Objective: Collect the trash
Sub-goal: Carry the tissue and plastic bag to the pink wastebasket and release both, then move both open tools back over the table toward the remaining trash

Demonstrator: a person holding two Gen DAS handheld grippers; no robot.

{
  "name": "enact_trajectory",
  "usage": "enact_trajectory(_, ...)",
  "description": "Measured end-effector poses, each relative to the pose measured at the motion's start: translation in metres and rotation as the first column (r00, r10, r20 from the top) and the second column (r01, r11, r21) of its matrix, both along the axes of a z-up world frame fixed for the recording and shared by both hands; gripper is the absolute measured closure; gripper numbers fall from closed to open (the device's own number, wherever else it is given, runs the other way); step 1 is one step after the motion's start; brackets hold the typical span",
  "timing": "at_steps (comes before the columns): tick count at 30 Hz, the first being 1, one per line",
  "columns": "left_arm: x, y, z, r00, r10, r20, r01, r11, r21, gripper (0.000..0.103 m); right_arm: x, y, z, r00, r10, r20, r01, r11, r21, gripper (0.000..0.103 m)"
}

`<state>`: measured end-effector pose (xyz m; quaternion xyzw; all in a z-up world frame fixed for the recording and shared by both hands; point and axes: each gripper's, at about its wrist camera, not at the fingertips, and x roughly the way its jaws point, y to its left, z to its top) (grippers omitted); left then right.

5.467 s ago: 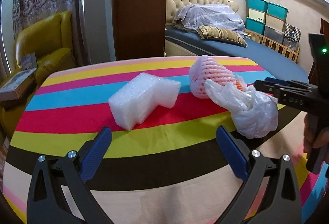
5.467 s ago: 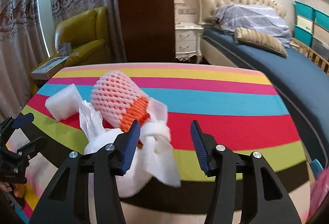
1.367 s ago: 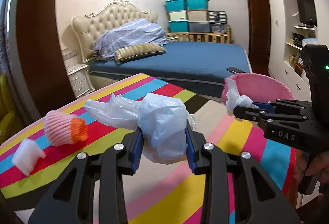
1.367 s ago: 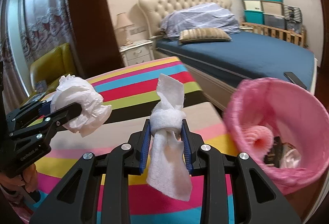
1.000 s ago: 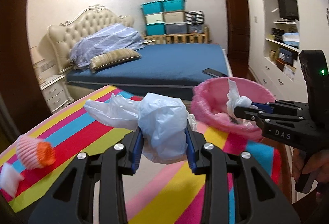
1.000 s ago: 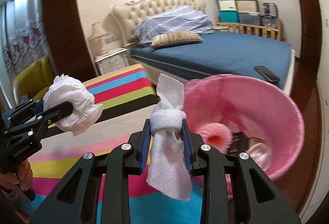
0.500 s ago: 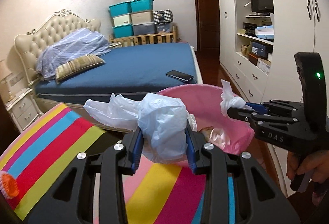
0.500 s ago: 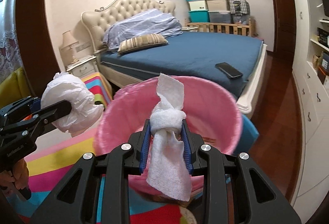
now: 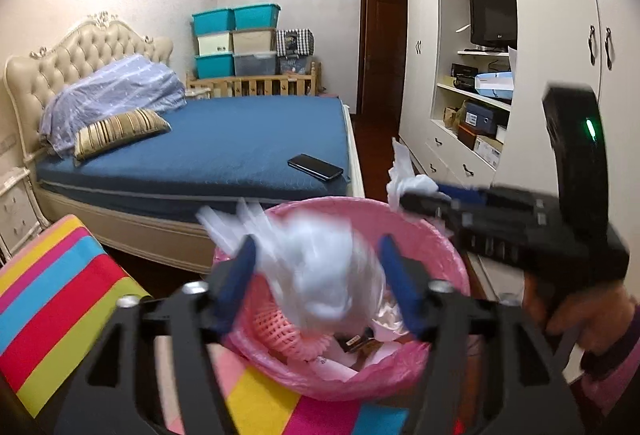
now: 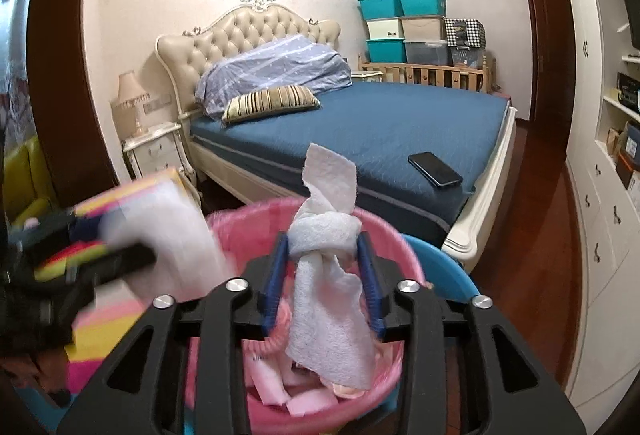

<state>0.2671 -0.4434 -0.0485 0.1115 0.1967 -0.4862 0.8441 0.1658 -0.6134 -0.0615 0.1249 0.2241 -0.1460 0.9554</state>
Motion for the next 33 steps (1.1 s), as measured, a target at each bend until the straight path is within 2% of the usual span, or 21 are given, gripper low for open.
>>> enact_trajectory(1, -0.002, 0.003, -0.001, 1.0, 0.008, 0.014, -0.008, 1.0, 0.002, 0.029, 0.0, -0.002, 0.003, 1.0, -0.007, 0.004, 0.007, 1.0, 0.003, 0.065)
enact_trajectory(3, -0.004, 0.01, -0.002, 0.999, 0.026, 0.028, -0.026, 1.0, 0.009, 0.022, -0.004, -0.003, 0.009, 0.999, -0.033, 0.022, 0.033, 0.999, -0.007, 0.041)
enact_trajectory(9, -0.003, 0.054, -0.004, 0.992, 0.121, 0.024, -0.121, 0.992, 0.026, 0.005, -0.017, 0.013, 0.017, 0.998, -0.043, 0.036, 0.044, 0.998, -0.039, 0.04)
enact_trajectory(14, -0.004, 0.098, -0.002, 0.972, 0.225, 0.066, -0.228, 0.972, 0.051, 0.005, -0.021, 0.029, 0.017, 0.999, -0.039, 0.023, 0.04, 0.999, -0.023, 0.04)
enact_trajectory(23, -0.013, 0.184, -0.003, 0.899, 0.4, 0.18, -0.421, 0.901, 0.101, 0.005, 0.001, 0.079, 0.016, 0.998, 0.056, -0.004, -0.057, 0.998, -0.015, 0.04)
enact_trajectory(28, -0.012, 0.24, -0.009, 0.854, 0.489, 0.178, -0.512, 0.851, 0.119, 0.005, 0.024, 0.122, 0.013, 0.988, 0.152, -0.036, -0.152, 0.988, -0.015, 0.04)
enact_trajectory(33, -0.004, 0.293, -0.007, 0.797, 0.58, 0.168, -0.6, 0.792, 0.111, 0.005, 0.047, 0.17, 0.007, 0.965, 0.252, -0.069, -0.252, 0.968, 0.003, 0.039)
